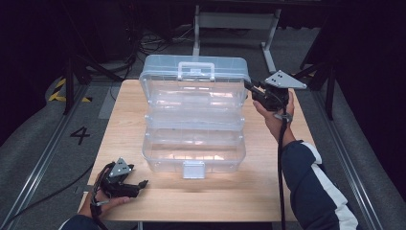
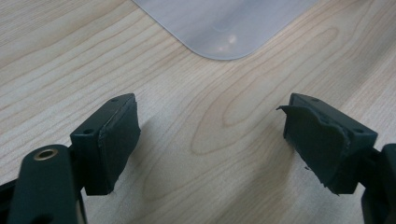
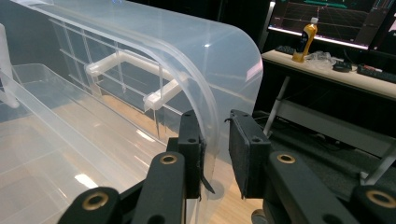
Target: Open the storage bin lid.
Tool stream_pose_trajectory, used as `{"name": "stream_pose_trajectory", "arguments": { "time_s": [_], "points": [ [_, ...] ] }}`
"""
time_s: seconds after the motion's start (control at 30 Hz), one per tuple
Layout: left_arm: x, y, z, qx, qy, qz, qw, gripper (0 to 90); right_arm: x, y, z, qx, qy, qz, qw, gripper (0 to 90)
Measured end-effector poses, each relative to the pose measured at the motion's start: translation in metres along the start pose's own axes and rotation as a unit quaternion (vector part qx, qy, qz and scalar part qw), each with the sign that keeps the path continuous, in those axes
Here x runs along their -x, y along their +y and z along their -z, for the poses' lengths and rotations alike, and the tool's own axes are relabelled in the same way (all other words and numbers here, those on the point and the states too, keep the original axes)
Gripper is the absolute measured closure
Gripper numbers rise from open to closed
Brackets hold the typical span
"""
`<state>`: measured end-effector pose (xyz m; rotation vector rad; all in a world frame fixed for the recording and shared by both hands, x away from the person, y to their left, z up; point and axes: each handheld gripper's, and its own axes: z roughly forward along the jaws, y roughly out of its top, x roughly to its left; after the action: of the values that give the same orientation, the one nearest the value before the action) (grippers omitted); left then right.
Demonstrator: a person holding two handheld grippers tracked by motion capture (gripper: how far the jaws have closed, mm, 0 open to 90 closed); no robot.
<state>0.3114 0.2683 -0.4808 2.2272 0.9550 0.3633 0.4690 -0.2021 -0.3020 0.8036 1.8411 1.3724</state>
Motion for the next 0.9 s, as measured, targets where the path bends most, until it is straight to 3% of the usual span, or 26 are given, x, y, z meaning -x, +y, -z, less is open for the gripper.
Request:
{"name": "stream_pose_trajectory", "arguments": {
  "time_s": [0.17,0.53,0.9],
  "points": [
    [0.0,0.0,-0.001,0.004,-0.002,0.003,1.0,18.3,0.001,0.003,0.001,0.003,-0.008,0.009,0.9999,81.8],
    [0.0,0.0,0.0,0.003,0.0,0.002,1.0,18.2,0.008,0.008,-0.008,-0.005,-0.009,0.009,0.9999,83.2],
    [0.001,0.0,-0.001,0.003,-0.003,0.005,1.0,17.8,0.018,0.013,-0.024,-0.021,-0.004,-0.014,0.9997,83.4]
  ]
}}
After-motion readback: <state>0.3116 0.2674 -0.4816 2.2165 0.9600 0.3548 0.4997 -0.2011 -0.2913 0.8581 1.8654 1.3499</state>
